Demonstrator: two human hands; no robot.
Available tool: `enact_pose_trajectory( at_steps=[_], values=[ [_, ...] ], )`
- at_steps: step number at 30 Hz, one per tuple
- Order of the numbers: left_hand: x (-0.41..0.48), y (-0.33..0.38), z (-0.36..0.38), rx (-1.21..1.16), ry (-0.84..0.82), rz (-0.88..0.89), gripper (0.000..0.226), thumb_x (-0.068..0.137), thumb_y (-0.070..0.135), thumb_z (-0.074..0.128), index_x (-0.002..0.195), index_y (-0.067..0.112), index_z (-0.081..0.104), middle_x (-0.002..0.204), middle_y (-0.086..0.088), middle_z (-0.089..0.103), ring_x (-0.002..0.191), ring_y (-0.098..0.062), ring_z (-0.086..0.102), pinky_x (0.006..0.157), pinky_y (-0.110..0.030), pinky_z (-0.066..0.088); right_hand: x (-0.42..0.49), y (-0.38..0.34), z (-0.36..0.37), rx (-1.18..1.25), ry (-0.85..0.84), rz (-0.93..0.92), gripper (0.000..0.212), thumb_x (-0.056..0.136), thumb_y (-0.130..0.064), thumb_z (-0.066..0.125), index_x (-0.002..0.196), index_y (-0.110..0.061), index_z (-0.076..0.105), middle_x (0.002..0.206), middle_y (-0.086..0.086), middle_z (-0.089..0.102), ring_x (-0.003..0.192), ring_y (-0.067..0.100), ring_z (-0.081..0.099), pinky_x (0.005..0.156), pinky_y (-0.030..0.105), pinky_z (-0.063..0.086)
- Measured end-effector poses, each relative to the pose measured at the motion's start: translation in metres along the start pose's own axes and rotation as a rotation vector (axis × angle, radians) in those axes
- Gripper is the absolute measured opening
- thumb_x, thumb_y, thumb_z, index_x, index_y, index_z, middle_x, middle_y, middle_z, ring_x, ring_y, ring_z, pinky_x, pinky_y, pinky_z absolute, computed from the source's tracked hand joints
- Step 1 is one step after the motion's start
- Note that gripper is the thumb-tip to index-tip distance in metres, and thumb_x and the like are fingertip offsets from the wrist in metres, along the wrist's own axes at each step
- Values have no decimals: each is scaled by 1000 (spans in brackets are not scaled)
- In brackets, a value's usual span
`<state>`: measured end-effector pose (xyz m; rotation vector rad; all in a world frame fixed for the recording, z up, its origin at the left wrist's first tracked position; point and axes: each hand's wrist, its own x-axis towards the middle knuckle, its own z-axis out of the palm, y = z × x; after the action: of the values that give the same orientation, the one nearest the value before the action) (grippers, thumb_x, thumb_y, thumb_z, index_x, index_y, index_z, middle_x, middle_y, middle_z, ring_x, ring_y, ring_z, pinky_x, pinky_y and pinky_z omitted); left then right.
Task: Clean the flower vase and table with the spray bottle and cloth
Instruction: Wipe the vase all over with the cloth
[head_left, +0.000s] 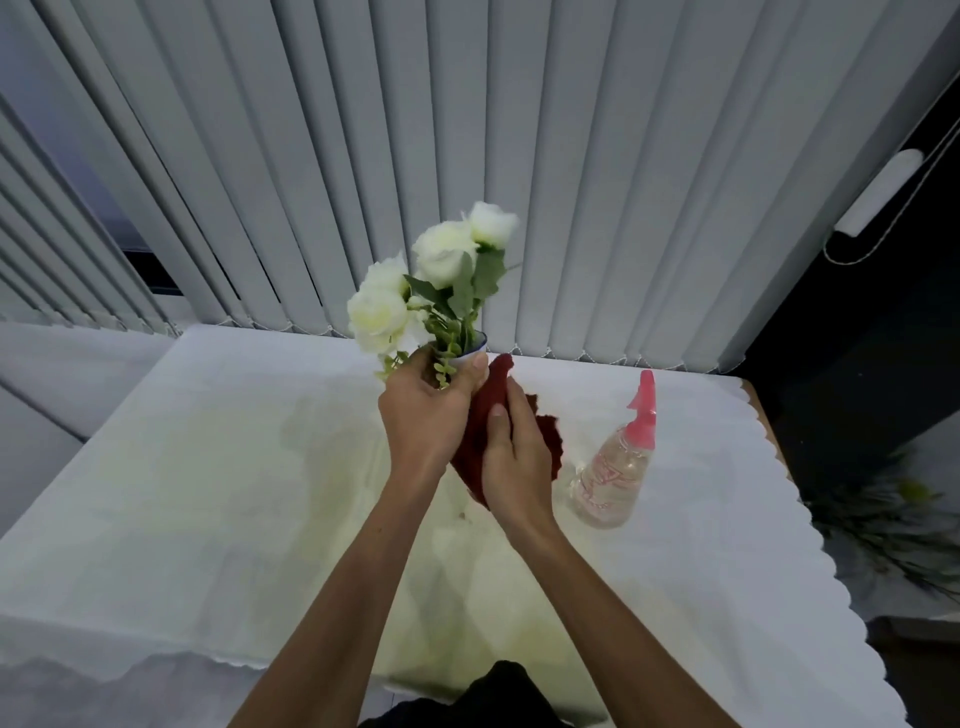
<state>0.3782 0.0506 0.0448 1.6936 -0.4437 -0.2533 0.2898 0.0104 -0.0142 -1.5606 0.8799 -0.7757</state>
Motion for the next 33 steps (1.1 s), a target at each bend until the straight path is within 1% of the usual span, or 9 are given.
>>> enact_pose_trajectory(
  at_steps=[3, 8, 14, 16, 20, 26, 29, 31, 33],
  values=[
    [5, -1, 0, -43, -57, -58, 21, 78, 44, 78, 92, 29, 74, 86, 8, 79, 87, -11, 75, 87, -40, 61, 1, 6, -7, -114, 18, -178, 44, 111, -32, 40, 153, -27, 48, 147, -14, 58, 135, 2, 52, 113, 23, 38],
    [3, -16, 9, -69, -213, -71, 37, 78, 49, 76, 93, 16, 70, 87, -5, 77, 91, -31, 74, 92, -56, 57, 16, 23, -16, -181, 87, -43, 44, 111, -35, 27, 136, -27, 61, 125, -11, 67, 122, 16, 61, 106, 38, 45],
    [7, -1, 6, -130, -118, -131, 42, 69, 49, 82, 104, 26, 78, 98, 9, 80, 98, -11, 74, 94, -39, 59, 25, -15, -2, -199, 54, -391, 40, 112, -24, 35, 146, -23, 54, 132, -22, 60, 120, -13, 53, 105, 12, 41],
    [9, 3, 3, -165, -117, -137, 44, 69, 47, 83, 107, 25, 77, 102, 8, 80, 101, -12, 74, 94, -42, 59, 32, -10, -6, -277, 34, -331, 41, 112, -30, 32, 144, -26, 58, 132, -16, 66, 119, -4, 59, 103, 17, 46],
    [16, 1, -1, -258, -121, -177, 18, 82, 23, 82, 99, 27, 77, 100, 5, 80, 97, -13, 75, 88, -51, 62, 51, -8, -22, -297, -11, 77, 41, 111, -34, 29, 109, -20, 67, 103, 2, 73, 103, 29, 67, 83, 37, 47],
    [15, 4, 2, -234, -116, -138, 23, 79, 28, 84, 100, 24, 79, 99, 5, 81, 101, -16, 75, 96, -47, 58, 38, -38, -8, -273, -27, -251, 40, 112, -36, 31, 136, -31, 63, 122, -11, 71, 107, 5, 63, 94, 28, 51],
    [18, 6, -3, -272, -148, -160, 18, 83, 16, 81, 100, 22, 77, 102, 0, 80, 101, -20, 75, 91, -51, 60, 59, -14, -22, -320, -68, -4, 40, 110, -40, 29, 105, -27, 66, 105, -1, 74, 101, 26, 68, 89, 42, 54],
    [19, 4, -3, -272, -133, -175, 21, 82, 15, 82, 100, 23, 76, 104, -2, 80, 101, -23, 75, 88, -53, 61, 64, -6, -31, -328, -103, 153, 45, 109, -43, 29, 102, -21, 68, 109, 6, 75, 103, 31, 68, 93, 46, 54],
    [19, 1, 0, -250, -117, -194, 24, 75, 24, 87, 97, 24, 78, 100, 0, 81, 99, -22, 76, 88, -53, 61, 56, -12, -24, -313, -97, 96, 41, 109, -41, 31, 110, -22, 68, 116, 3, 74, 105, 25, 67, 94, 41, 53]
  ],
)
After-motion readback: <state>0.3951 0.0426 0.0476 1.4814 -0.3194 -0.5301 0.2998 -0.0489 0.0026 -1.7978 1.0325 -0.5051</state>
